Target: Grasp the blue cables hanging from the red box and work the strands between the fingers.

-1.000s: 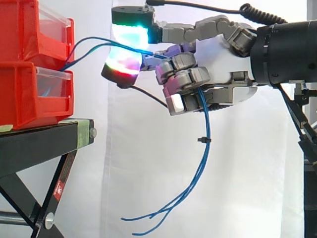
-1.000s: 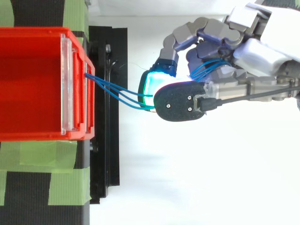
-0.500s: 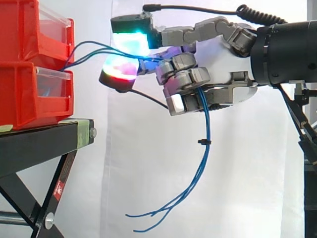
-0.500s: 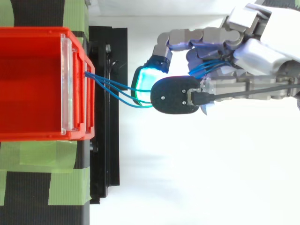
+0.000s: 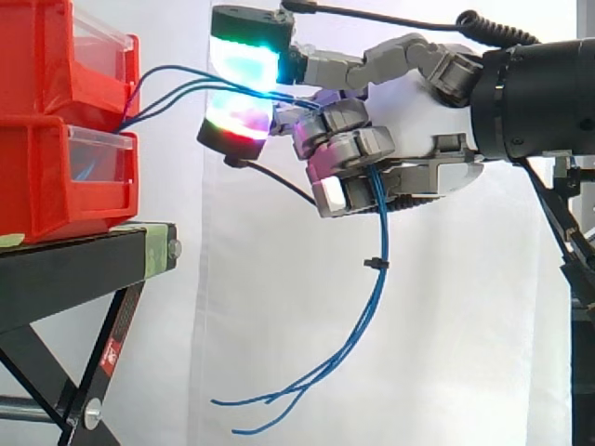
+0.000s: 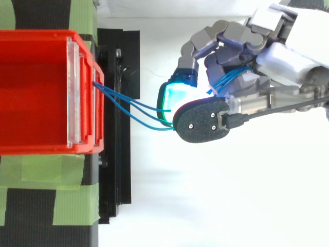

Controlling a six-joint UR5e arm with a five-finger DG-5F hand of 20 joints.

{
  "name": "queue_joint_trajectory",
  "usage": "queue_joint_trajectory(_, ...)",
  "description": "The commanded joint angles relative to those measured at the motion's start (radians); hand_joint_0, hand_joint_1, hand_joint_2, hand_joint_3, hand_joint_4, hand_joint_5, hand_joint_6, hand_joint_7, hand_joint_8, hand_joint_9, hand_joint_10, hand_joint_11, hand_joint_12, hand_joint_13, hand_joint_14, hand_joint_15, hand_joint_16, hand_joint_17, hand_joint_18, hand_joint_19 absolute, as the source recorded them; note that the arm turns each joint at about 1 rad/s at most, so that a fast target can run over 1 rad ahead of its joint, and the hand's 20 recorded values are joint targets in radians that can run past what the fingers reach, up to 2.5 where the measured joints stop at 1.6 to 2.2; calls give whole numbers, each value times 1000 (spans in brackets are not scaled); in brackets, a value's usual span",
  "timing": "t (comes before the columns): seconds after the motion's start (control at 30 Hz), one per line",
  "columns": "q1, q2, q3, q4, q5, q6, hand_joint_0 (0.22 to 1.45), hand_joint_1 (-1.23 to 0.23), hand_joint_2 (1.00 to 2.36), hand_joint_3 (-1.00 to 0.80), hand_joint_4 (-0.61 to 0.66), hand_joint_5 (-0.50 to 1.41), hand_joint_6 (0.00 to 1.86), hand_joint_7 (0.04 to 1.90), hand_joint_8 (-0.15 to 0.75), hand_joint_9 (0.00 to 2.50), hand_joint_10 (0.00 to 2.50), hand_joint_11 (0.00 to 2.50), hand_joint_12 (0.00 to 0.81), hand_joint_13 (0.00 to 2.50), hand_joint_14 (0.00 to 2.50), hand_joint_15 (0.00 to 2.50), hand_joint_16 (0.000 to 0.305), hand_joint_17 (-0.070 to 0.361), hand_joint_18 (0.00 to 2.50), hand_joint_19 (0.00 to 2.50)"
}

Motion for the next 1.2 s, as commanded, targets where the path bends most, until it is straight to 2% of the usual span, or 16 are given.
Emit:
queue_joint_trajectory(0.0,0,-1,0,0,0,0,945,-754,1006,-314,117,-34,1314,963,412,652,2500,2417,506,1006,2500,1570,57,128,1265,829)
queue_joint_trajectory(0.1,0,0,0,-1,0,0,994,-752,1077,-322,68,-2,1234,976,412,652,2500,2417,506,1006,2500,1570,57,128,1265,829)
queue_joint_trajectory(0.13,0,0,0,-1,0,0,1074,-671,1062,-73,57,158,913,1081,412,652,2500,2417,506,1006,2500,1570,57,128,1265,829)
queue_joint_trajectory(0.17,0,0,0,-1,0,0,1140,-633,1020,27,60,244,733,1138,412,652,2500,2417,506,1006,2500,1570,57,128,1265,829)
queue_joint_trajectory(0.2,0,0,0,-1,0,0,1162,-627,1001,43,55,315,580,1218,412,652,2500,2417,506,1006,2500,1570,57,128,1265,829)
queue_joint_trajectory(0.27,-1,0,0,-1,0,0,1228,-608,1010,-112,75,600,29,1498,412,652,2500,2417,506,1006,2500,1570,57,128,1265,829)
queue_joint_trajectory(0.3,-1,-1,0,-1,0,0,1235,-607,1011,-153,82,617,0,1514,412,652,2500,2417,506,1006,2500,1570,57,128,1265,829)
queue_joint_trajectory(0.43,-1,0,1,-1,0,2,1196,-637,1017,-247,98,638,1,1546,412,652,2500,2417,506,1006,2500,1570,57,128,1265,829)
queue_joint_trajectory(0.5,0,0,0,-1,0,2,1159,-655,1021,-202,127,532,150,1426,412,652,2500,2417,506,1006,2500,1570,57,128,1265,829)
queue_joint_trajectory(0.57,0,0,0,-1,0,0,1057,-782,1017,-254,108,98,889,1061,412,652,2500,2417,506,1006,2500,1570,57,128,1265,829)
queue_joint_trajectory(0.67,0,0,0,-1,0,0,973,-830,1014,-600,109,-40,1123,1033,412,652,2500,2417,506,1006,2500,1570,57,128,1265,829)
queue_joint_trajectory(0.77,0,0,0,-1,0,0,991,-845,1008,-776,114,-92,1313,970,412,652,2500,2417,506,1006,2500,1570,57,128,1265,829)
queue_joint_trajectory(0.83,0,0,0,-1,0,0,1035,-850,1009,-768,93,-87,1335,952,412,652,2500,2417,506,1006,2500,1570,57,128,1265,829)
queue_joint_trajectory(0.97,0,0,0,-1,0,0,1213,-776,1014,-384,43,12,1260,981,412,652,2500,2417,506,1006,2500,1570,57,128,1265,829)
queue_joint_trajectory(1.07,0,0,0,-1,0,0,1234,-732,1012,-420,50,101,1157,1009,412,652,2500,2417,506,1006,2500,1570,57,128,1265,829)
queue_joint_trajectory(1.17,0,0,0,-1,0,0,1233,-686,1012,-468,71,283,785,1134,412,652,2500,2417,506,1006,2500,1570,57,128,1265,829)
